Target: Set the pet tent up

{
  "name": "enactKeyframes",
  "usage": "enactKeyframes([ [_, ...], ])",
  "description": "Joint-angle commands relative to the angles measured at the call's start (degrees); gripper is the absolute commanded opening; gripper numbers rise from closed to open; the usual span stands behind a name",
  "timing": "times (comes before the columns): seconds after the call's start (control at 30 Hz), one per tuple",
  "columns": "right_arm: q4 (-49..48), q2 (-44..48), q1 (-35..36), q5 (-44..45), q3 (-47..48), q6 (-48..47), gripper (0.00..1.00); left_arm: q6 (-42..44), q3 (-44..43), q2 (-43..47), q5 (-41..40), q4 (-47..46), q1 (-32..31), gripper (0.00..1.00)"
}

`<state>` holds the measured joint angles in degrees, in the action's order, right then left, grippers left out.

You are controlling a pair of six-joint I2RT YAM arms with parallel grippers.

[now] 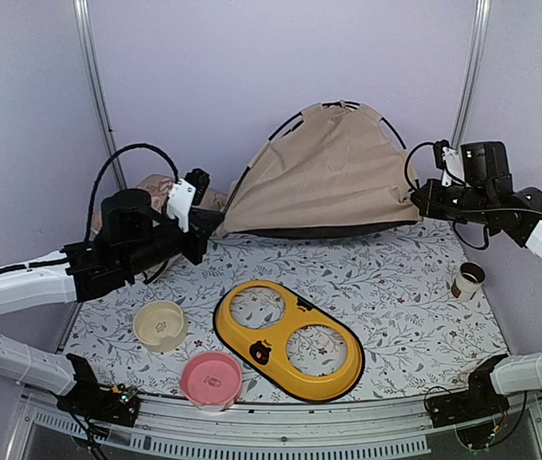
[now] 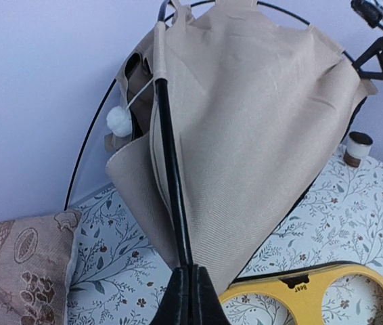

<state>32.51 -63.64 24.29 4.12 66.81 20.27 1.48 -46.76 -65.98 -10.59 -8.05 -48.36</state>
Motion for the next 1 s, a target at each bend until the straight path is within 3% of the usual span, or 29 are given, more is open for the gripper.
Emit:
enactKeyframes([
  [0.0, -9.2, 4.3, -0.5, 2.6, 1.3, -0.1, 0.0, 0.8, -7.6, 3.2, 2.5, -1.1, 0.5, 0.0],
  [0.2, -25.6, 9.5, -0.5, 4.4, -4.7, -4.9, 0.0, 5.4, -13.6, 4.5, 1.6, -0.3, -4.6, 0.0],
  [0.33, -26.7, 4.7, -0.5, 6.9, -1.1, -5.9, 0.05, 11.0, -14.3, 5.9, -4.0, -2.1, -13.5, 0.0],
  [0.37, -26.7, 3.4, -0.5, 7.6, -0.3, -5.7, 0.1, 11.6, -15.1, 5.5, -4.8, -2.0, -15.1, 0.0],
  [0.5, -19.2, -4.9, -2.4, 7.1, 8.3, -3.7, 0.66, 12.5, -14.8, 1.2, -8.1, -1.5, -19.5, 0.0],
  [0.63, -12.3, -8.5, -2.6, 5.1, 10.7, -1.0, 0.86, 3.2, -9.7, -6.8, -12.9, -1.4, -17.0, 0.0],
  [0.77, -9.9, -6.1, -2.5, 2.3, 6.2, 2.0, 0.92, -9.4, -8.9, -18.4, -10.2, 1.7, -17.2, 0.0],
  [0.8, -10.4, -4.9, -2.5, 0.6, 4.7, 3.2, 0.93, -11.2, -8.5, -20.2, -8.6, 0.9, -18.1, 0.02],
  [0.93, -9.5, -3.1, -1.5, -5.5, 1.6, 6.1, 0.95, -15.4, -7.6, -21.0, -4.0, -2.7, -20.5, 0.43],
  [0.97, -9.4, -2.9, -0.5, -5.5, 1.2, 6.6, 0.95, -16.1, -7.8, -20.6, -3.4, -2.5, -20.5, 0.47],
])
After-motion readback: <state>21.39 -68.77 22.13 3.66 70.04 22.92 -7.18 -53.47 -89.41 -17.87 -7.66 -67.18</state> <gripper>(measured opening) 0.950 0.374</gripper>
